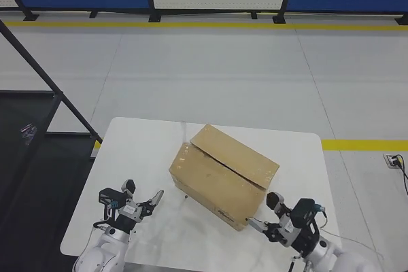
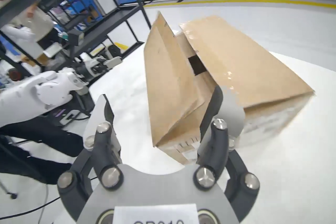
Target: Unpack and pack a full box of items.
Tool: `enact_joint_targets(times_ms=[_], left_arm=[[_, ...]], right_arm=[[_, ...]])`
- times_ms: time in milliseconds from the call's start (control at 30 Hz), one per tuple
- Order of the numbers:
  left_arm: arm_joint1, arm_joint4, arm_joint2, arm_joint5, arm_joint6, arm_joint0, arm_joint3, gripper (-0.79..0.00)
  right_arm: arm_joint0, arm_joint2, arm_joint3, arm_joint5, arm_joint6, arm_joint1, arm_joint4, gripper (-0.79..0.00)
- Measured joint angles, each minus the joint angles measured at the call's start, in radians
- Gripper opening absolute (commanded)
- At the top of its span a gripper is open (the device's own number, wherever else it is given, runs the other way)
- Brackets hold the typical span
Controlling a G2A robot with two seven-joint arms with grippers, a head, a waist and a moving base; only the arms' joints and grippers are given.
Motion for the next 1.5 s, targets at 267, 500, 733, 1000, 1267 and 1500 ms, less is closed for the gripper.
enact_joint_targets(times_ms=[267,500,733,1000,1267,1500], left_arm=[[0.0,0.0,0.0,0.0,0.0,0.0,0.0,0.0],[0.0,0.0,0.0,0.0,0.0,0.0,0.0,0.0],[0.0,0.0,0.0,0.0,0.0,0.0,0.0,0.0],[0.0,0.0,0.0,0.0,0.0,0.0,0.0,0.0],[0.0,0.0,0.0,0.0,0.0,0.0,0.0,0.0],[0.0,-0.005,-0.004,0.005,0.0,0.001,-0.001,0.0]], right_arm=[[-0.058,-0.118,0.041,0.305,-0.083,-0.017,-0.3,0.0],[-0.002,-0.187,0.116,0.374,-0.047,-0.028,-0.318,0.0],[0.034,-0.213,0.153,0.413,-0.049,-0.035,-0.319,0.0],[0.061,-0.197,0.181,0.444,-0.049,-0.04,-0.287,0.0],[0.075,-0.159,0.2,0.463,-0.057,-0.042,-0.24,0.0],[0.073,-0.119,0.196,0.418,-0.071,-0.041,-0.151,0.0]])
